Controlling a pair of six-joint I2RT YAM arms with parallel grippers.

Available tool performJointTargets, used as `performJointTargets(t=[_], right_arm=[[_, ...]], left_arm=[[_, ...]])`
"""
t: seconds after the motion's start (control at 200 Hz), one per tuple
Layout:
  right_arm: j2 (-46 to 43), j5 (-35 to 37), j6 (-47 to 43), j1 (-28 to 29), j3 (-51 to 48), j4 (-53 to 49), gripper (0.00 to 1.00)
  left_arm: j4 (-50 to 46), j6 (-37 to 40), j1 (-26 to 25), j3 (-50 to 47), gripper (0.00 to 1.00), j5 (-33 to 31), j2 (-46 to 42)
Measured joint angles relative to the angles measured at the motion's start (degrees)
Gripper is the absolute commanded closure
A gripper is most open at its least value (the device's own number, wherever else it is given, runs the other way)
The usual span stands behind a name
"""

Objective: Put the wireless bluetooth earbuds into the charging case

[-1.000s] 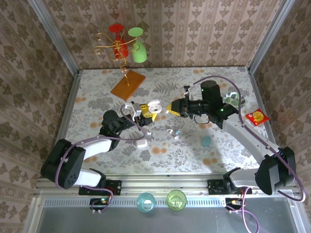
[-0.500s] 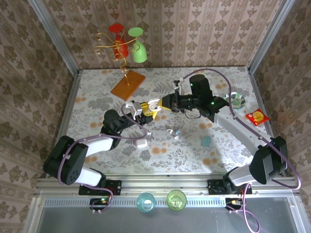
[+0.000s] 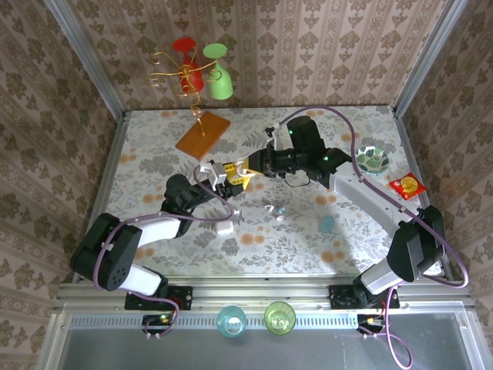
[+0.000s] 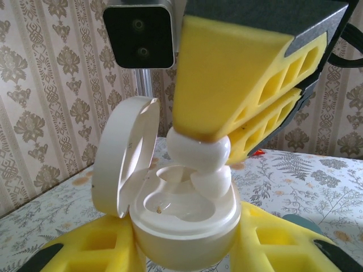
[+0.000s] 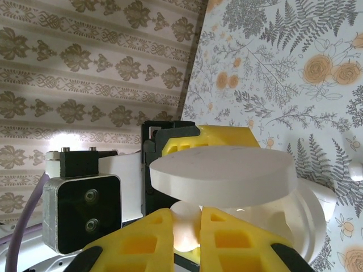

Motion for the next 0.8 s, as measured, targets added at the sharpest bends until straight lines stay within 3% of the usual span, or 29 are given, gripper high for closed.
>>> performJointTargets(t=[0.8], right_arm=[[0.9,3.1,-2.9,1.3,1.3,-2.0,0.85]], left_arm=[[0.1,0.0,0.1,0.0,0.73,0.0,0.0]])
